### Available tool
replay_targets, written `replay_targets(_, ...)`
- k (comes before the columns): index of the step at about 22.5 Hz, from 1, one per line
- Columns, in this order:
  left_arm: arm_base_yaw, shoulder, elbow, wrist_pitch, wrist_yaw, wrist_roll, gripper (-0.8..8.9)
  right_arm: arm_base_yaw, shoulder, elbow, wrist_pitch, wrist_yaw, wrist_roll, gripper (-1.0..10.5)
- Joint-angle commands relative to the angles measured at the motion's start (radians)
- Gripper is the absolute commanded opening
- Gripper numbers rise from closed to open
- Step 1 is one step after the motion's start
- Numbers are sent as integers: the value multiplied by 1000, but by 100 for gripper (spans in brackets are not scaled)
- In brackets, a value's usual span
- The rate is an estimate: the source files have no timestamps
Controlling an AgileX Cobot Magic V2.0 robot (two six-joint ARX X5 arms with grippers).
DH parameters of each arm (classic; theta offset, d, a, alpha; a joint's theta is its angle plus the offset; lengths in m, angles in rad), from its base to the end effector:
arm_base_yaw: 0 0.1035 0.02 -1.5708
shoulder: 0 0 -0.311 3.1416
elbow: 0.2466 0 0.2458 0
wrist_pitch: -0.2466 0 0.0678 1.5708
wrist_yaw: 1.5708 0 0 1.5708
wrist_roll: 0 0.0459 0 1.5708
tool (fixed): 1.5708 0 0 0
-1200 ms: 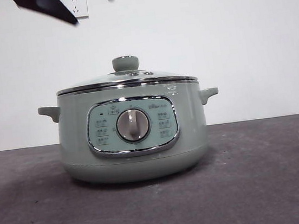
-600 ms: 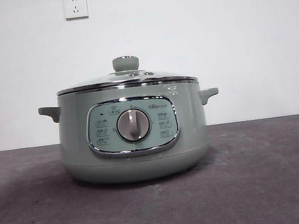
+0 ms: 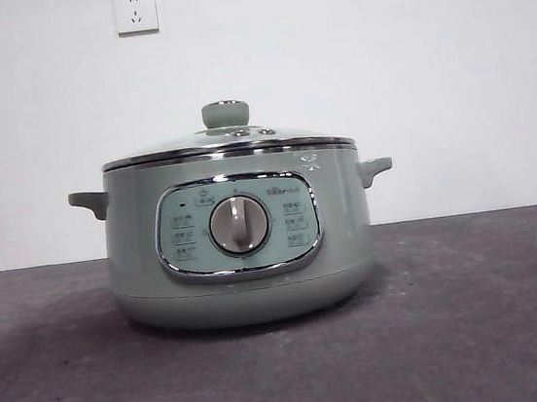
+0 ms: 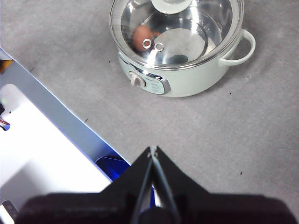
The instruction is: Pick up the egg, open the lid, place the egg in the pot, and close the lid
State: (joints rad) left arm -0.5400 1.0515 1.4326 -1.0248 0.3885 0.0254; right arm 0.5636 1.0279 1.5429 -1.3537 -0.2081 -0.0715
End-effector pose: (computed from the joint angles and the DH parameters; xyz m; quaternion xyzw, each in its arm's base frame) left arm 0.1221 -0.0935 0.4517 0.0347 0.3100 -0.4287 0.8479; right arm 0.0901 0.0682 0.4556 -0.1022 0.3882 0.3578 0.8431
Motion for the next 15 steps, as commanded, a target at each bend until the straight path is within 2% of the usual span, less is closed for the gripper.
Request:
replay_targets(1, -4, 0, -5, 6, 5, 2, -3, 1, -3, -2, -10, 1, -5, 1)
replay_targets(5, -4, 0, -5, 6, 3, 5, -4, 1, -3, -2, -10, 1, -5, 1)
replay_targets(9, 5, -1, -5, 52, -134, 14, -3, 1, -3, -2, -10, 1, -5, 1)
replay_targets(12, 54, -9, -9, 170, -251, 69, -3, 1, -3, -2, -10, 1, -5, 1)
replay_targets(15, 124, -55, -67, 377, -240, 116, -3, 1, -3, -2, -10, 1, -5, 1)
